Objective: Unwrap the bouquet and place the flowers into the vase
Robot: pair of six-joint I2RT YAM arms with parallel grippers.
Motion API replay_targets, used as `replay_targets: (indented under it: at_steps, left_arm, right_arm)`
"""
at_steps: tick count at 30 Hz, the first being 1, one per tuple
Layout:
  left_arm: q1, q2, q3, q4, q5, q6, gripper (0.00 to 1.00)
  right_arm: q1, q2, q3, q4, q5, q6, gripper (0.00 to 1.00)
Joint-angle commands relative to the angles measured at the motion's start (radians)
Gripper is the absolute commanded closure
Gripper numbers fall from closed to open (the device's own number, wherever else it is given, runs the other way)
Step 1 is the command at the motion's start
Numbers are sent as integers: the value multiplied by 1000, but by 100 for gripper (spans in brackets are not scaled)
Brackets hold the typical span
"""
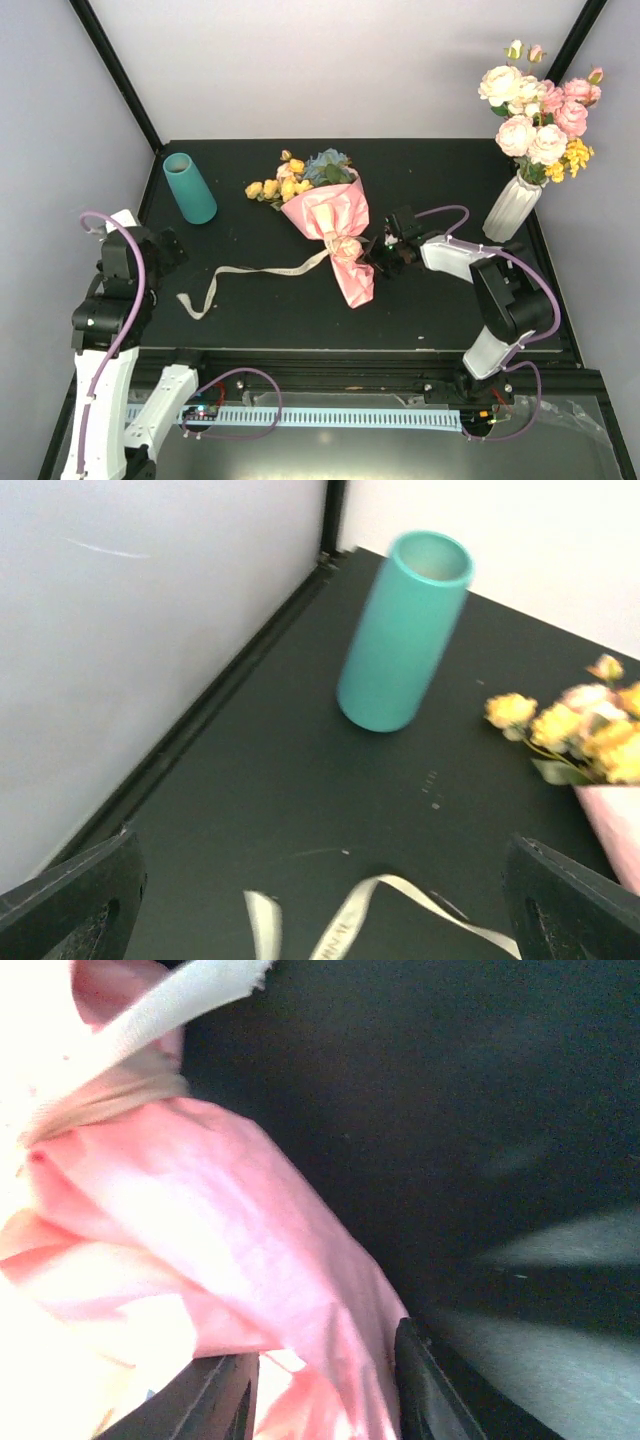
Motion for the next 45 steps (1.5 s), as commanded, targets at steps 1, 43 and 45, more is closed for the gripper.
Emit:
replay_targets:
  at_steps: [1, 43, 45]
  left_arm:
    - [7, -15, -57, 114, 198, 19, 1]
    - [-122, 144, -244, 355, 704, 98, 9]
    - [-139, 160, -238, 344, 710, 98, 11]
  right_arm:
    - [3, -19, 48, -28, -60, -79, 56]
    - [291, -243, 156, -330, 149, -933, 1]
    - [292, -291, 88, -225, 237, -970, 4]
